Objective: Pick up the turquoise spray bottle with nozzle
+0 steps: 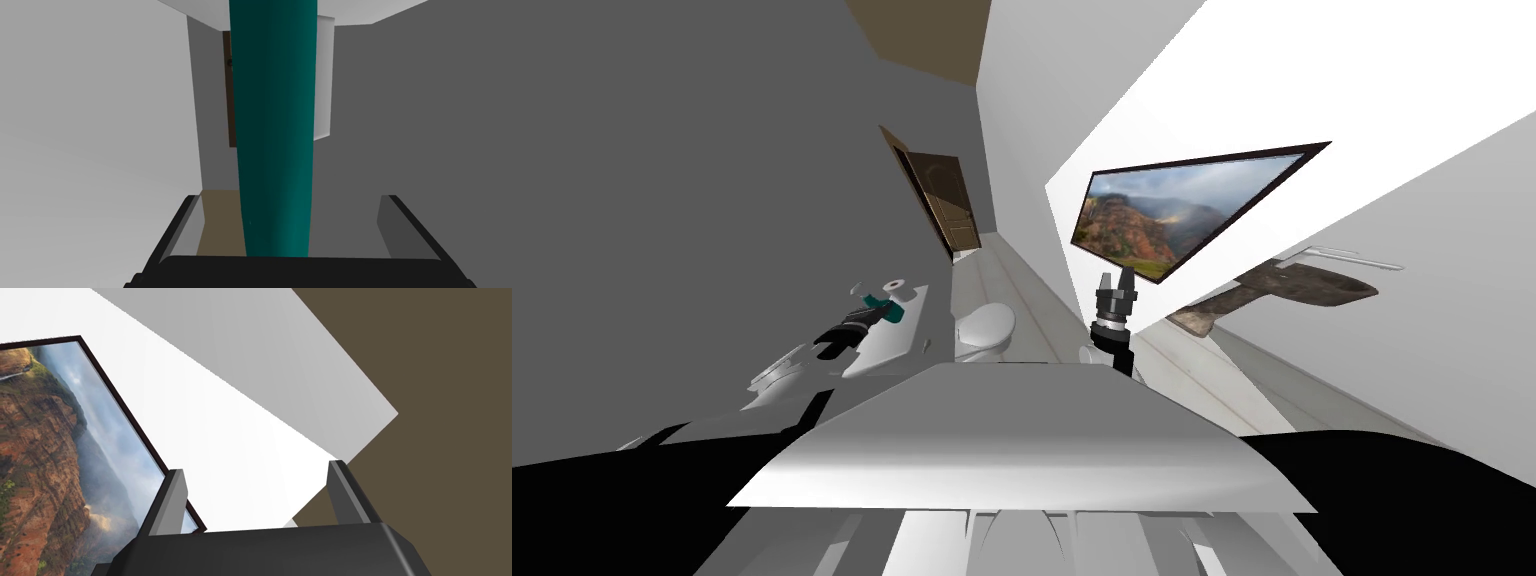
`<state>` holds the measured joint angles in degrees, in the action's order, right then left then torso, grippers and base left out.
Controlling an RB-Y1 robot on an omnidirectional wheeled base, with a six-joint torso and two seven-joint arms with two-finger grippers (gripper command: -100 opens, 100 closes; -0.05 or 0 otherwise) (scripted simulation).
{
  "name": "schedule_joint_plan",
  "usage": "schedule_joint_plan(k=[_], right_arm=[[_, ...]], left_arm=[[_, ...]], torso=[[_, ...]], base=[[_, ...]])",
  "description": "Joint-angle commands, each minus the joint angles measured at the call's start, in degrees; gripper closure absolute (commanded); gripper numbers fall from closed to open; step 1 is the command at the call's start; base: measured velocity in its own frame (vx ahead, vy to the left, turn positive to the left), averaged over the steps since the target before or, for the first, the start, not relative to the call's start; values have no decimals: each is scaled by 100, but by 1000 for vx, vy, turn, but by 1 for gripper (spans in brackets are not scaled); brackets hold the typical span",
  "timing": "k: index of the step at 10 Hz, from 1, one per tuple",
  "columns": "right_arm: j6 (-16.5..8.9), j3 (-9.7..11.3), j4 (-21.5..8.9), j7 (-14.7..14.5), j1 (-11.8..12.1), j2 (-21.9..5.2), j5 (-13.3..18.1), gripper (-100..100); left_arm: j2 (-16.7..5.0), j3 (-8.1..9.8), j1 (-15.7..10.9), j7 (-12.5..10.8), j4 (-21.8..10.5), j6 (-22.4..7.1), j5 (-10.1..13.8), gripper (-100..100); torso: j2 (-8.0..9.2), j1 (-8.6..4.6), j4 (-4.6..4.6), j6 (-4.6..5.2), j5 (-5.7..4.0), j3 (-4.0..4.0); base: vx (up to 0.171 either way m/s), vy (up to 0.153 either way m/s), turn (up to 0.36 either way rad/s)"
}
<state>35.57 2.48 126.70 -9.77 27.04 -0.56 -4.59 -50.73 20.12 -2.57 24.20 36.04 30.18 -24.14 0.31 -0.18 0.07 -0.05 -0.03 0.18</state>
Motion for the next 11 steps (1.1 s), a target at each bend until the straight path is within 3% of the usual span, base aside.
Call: schedule_joint_plan(k=[1,2,3,6,7,11], right_arm=[[0,0,0,0,0,0,0,0],[0,-1,0,0,1,0,0,0],[0,-1,0,0,1,-1,0,0],[0,-1,0,0,1,0,0,0],[0,-1,0,0,1,-1,0,0],[0,-1,0,0,2,-1,0,0]], left_arm=[[11,17,10,-6,-186,-44,11,-100],[11,17,10,-6,-186,-44,11,-100],[-105,125,-267,85,-407,182,83,-100],[-123,114,-397,120,-831,259,72,-100],[-124,115,-413,140,-882,290,71,100],[-125,116,-412,139,-877,287,71,100]], torso=[[0,0,0,0,0,0],[-9,8,-1,-2,1,-4],[-20,16,-4,-1,3,-11],[-14,8,-3,-3,1,-8],[-21,15,-4,-1,2,-12],[-29,26,-6,0,7,-17]], base=[[-37,-28,-4],[-7,-7,26],[-69,-38,-250],[-37,-33,-62],[0,0,0],[0,0,0]])
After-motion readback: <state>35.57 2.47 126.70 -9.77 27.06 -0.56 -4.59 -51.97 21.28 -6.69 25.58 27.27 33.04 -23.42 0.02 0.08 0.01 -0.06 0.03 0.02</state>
